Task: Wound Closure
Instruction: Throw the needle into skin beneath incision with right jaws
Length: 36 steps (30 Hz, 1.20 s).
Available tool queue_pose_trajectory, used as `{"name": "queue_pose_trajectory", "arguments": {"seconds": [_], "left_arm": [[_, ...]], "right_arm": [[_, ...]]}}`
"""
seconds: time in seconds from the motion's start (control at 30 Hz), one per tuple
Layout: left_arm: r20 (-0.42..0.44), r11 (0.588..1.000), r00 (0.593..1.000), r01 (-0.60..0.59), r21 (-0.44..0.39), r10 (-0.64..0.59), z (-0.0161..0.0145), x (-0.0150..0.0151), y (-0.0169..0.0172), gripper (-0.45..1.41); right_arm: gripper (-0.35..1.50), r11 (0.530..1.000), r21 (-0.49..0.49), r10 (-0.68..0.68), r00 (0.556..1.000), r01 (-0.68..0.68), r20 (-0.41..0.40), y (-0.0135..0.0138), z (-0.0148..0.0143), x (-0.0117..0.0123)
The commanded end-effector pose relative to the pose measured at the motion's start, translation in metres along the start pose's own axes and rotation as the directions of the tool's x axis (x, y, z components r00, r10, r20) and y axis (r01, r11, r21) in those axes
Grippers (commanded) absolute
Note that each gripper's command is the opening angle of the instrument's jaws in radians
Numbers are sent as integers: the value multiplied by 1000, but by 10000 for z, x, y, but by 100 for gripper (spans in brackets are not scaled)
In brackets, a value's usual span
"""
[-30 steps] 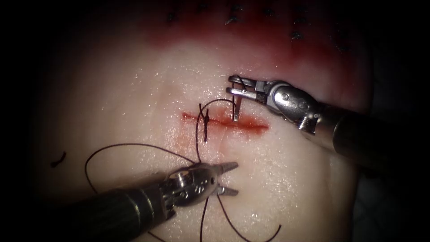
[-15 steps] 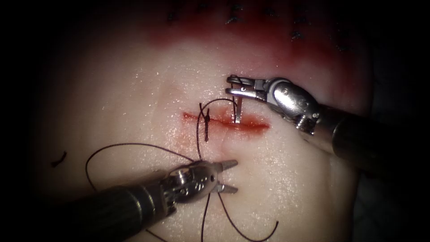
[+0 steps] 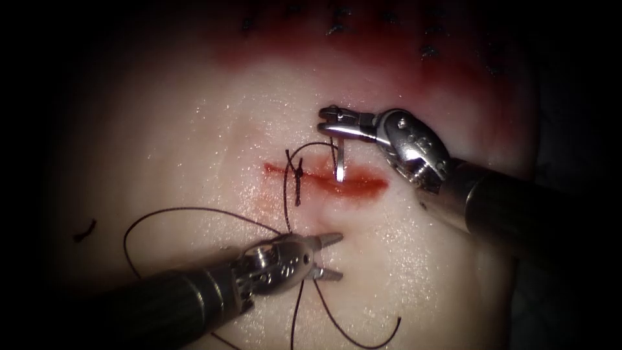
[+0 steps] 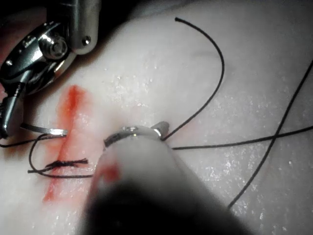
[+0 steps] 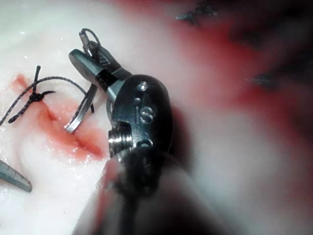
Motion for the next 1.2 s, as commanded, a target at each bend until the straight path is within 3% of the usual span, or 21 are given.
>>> {"name": "queue_pose_trajectory", "arguments": {"seconds": [0.03,0.23,0.77,1.2], "left_arm": [[-1,1000,1000,0,0,0,7,2,-2,55],[-2,1000,1000,-2,-1,2,6,1,-3,55],[-4,1000,1000,-4,-3,4,8,-2,-9,55],[-5,1000,1000,-5,-5,5,8,-3,-12,55]], "right_arm": [[-35,1000,4,19,1000,-19,1,2,7,-7],[-35,997,7,75,997,-75,19,10,5,-9],[-35,964,39,264,963,-263,-46,10,6,-10],[-35,893,95,445,894,-439,-54,8,7,-10]]}}
